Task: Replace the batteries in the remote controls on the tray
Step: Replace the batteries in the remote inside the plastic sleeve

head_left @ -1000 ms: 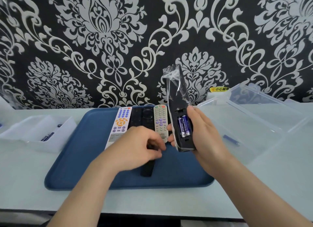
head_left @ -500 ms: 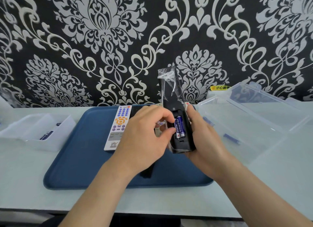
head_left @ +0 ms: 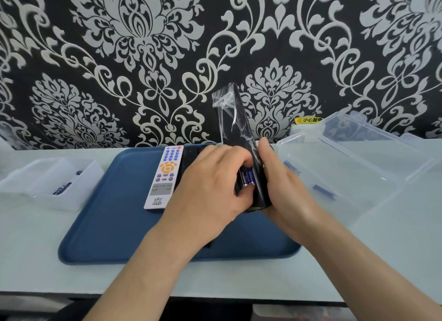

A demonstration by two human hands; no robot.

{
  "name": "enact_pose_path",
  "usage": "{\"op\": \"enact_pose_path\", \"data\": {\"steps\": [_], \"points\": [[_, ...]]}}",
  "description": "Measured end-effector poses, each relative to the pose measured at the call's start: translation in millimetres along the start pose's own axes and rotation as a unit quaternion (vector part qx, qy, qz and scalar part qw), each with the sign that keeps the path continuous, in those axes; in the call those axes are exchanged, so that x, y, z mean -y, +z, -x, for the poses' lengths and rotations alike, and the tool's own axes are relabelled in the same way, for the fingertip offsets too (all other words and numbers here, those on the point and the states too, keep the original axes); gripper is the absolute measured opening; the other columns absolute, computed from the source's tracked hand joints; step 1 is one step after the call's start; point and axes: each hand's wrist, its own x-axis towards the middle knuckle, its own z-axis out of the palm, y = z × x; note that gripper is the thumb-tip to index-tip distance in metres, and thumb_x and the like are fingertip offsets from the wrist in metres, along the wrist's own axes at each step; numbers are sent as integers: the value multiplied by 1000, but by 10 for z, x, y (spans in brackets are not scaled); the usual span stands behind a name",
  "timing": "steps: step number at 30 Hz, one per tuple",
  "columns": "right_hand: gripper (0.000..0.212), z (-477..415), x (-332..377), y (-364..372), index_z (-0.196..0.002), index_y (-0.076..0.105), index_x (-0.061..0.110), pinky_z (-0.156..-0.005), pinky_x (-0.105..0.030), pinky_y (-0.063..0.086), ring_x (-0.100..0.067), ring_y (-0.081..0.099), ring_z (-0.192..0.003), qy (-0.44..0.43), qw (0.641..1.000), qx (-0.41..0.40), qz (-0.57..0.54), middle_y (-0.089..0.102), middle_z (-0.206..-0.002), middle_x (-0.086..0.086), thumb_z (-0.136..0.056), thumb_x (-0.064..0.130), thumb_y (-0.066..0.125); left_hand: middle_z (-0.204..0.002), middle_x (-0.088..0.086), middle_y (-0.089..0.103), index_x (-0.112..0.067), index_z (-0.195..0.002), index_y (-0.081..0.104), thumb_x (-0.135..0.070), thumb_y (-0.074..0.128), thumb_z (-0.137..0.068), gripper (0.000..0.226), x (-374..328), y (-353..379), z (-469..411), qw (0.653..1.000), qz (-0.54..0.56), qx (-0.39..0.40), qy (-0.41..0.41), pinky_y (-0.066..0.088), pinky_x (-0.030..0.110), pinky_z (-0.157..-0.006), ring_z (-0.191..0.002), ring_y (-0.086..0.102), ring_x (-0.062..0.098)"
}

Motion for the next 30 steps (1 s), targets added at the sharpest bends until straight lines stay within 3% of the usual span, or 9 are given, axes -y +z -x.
{"op": "enact_pose_path", "data": {"steps": [5,8,12,16,20,25,27,29,30], "points": [[58,-10,-9,42,-101,68,21,-101,-53,47,-23,66,-107,-21,998,-6,53,71,-102,-1,-92,67,35,-88,-6,59,-15,-92,59,-18,68,-69,25,-14,-33,-3,1000,16,-3,-6,50,34,-71,-82,55,18],[60,-10,-26,55,-103,66,15,-91,-52,54,-28,66,-106,-29,998,-13,49,70,-102,-7,-93,65,35,-86,-4,60,-12,-90,61,-18,67,-69,22,-38,-11,-14,1000,23,-16,-8,51,36,-68,-79,57,20],[56,-14,-24,51,-101,66,18,-96,-55,52,-23,65,-109,-28,999,-22,33,68,-101,-4,-92,65,36,-84,1,64,-8,-85,65,-14,65,-70,16,-47,29,-25,999,-5,-34,13,48,35,-64,-75,58,22],[50,-17,-35,46,-89,63,21,-95,-51,52,-17,63,-97,-36,998,-29,38,63,-88,3,-93,64,36,-81,2,65,-7,-84,66,-15,63,-72,15,-47,47,-31,999,-7,-30,25,48,37,-61,-72,59,23],[57,-25,-28,42,-102,64,17,-94,-53,54,-23,66,-107,-22,999,-30,36,68,-102,-6,-91,65,37,-79,1,64,-8,-84,66,-15,64,-71,15,-29,49,-28,999,-7,-30,22,48,39,-58,-69,58,23],[51,-9,18,54,-98,65,19,-92,-54,54,-22,67,-104,-12,998,-27,60,68,-101,-6,-93,63,39,-81,0,64,-9,-85,67,-16,64,-72,16,-52,47,-33,1000,0,-21,10,49,37,-61,-70,58,21],[42,-5,107,27,-92,69,22,-74,-42,59,-19,69,-89,-21,998,1,57,70,-90,-4,-99,52,41,-91,1,64,-9,-92,70,-16,68,-71,22,-59,-5,-49,999,15,-33,11,49,31,-73,-80,58,21],[37,38,307,-67,-85,68,16,-48,-28,50,-18,61,-57,5,997,63,33,64,-68,-6,-103,34,42,-107,3,61,-11,-101,70,-22,70,-73,31,-56,-107,-67,999,25,-30,34,44,32,-89,-100,54,22],[33,64,437,-130,-88,66,9,-43,-25,46,-19,58,-50,25,994,98,31,61,-65,-11,-102,28,43,-119,4,58,-13,-108,69,-29,69,-74,37,-52,-171,-73,999,18,-18,47,40,36,-99,-113,50,23]]}}
